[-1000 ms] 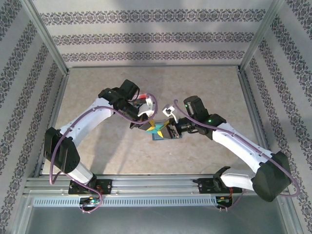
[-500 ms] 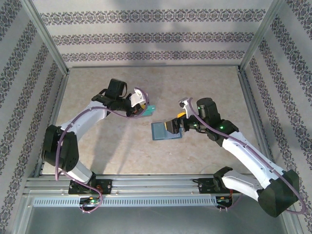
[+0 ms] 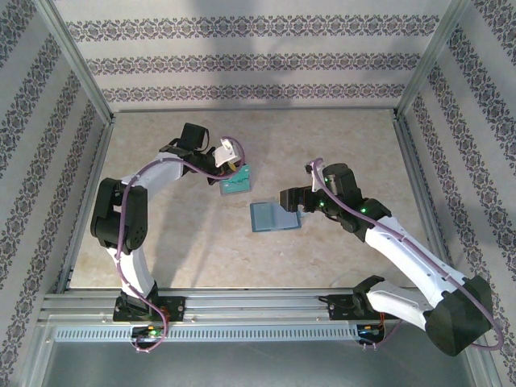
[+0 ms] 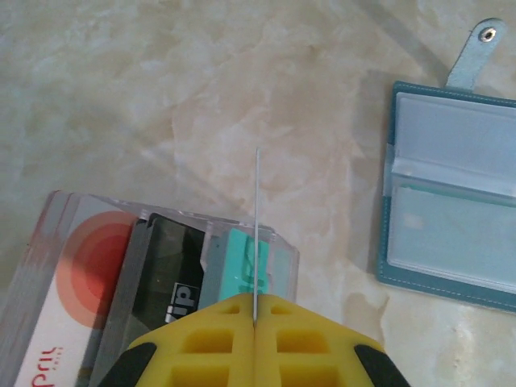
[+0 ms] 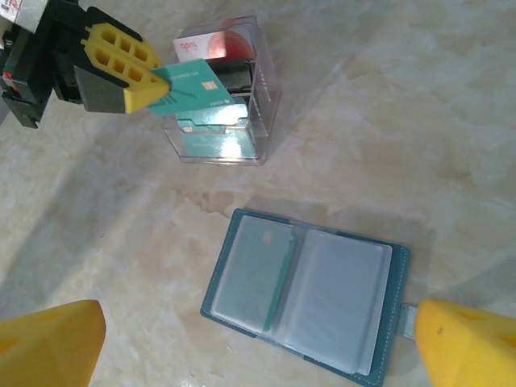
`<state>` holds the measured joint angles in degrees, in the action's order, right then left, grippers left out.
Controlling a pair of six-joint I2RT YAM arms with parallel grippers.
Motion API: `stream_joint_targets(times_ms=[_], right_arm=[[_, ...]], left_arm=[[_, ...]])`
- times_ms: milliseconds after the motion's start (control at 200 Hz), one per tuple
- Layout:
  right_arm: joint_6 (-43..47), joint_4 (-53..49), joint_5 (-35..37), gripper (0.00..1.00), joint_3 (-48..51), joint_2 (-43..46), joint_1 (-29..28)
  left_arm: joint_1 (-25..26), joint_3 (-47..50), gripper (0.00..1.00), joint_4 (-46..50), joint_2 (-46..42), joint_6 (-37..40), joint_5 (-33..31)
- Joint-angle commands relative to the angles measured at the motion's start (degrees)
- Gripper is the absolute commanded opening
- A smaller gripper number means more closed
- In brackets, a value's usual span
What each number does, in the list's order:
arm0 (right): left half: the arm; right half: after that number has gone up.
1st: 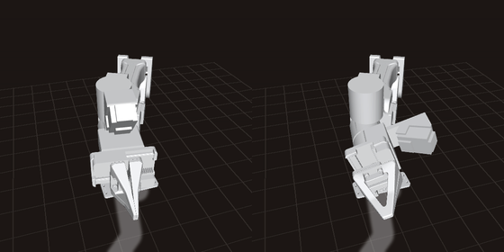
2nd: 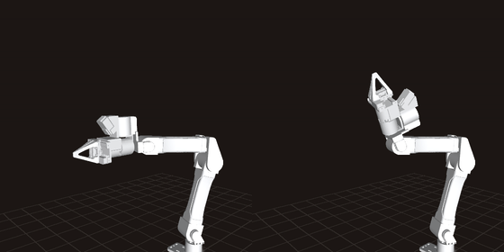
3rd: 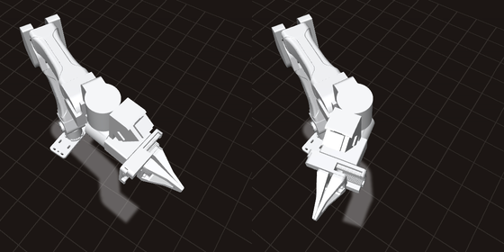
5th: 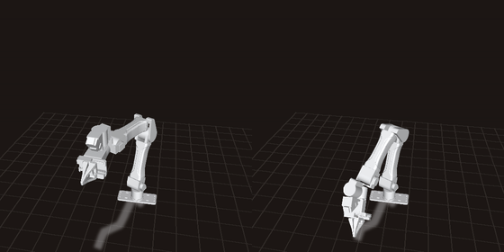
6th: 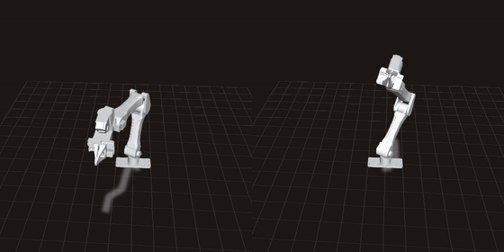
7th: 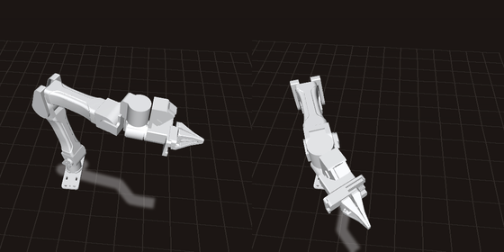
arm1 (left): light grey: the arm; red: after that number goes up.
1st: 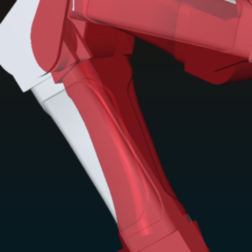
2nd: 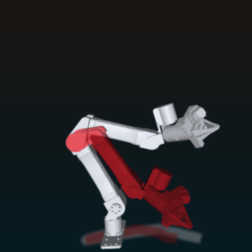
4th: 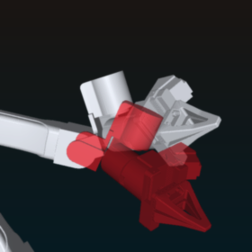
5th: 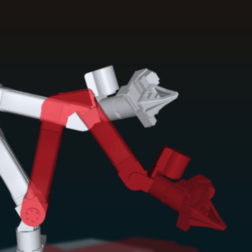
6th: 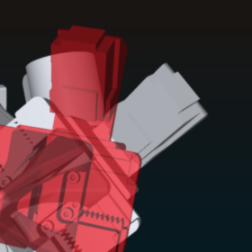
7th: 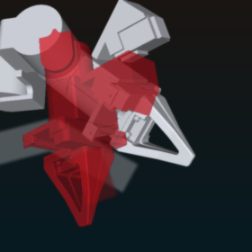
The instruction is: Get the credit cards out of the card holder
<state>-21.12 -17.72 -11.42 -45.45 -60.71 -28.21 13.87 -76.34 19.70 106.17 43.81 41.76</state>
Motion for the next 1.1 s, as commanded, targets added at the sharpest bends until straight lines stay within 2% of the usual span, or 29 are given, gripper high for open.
stream_joint_targets(times_ms=[0,565,1064,1094], right_arm=[[-1.3,-0.3,2.1,0.98,0.3,0.4,0.7],[-2.5,-0.5,3.1,0.98,1.2,2.5,2.0],[-2.2,-0.6,2.4,0.98,1.0,2.7,2.2],[-2.2,-0.7,2.4,0.98,1.0,2.7,2.1]], left_arm=[[-0.9,-2.9,0.00,1.5,1.9,3.3,1.7],[-2.4,-2.6,0.00,4.3,5.2,5.4,2.5],[-2.5,-7.1,0.00,7.8,9.6,6.9,1.8],[-2.4,-7.4,0.03,8.2,9.8,6.9,1.8]])
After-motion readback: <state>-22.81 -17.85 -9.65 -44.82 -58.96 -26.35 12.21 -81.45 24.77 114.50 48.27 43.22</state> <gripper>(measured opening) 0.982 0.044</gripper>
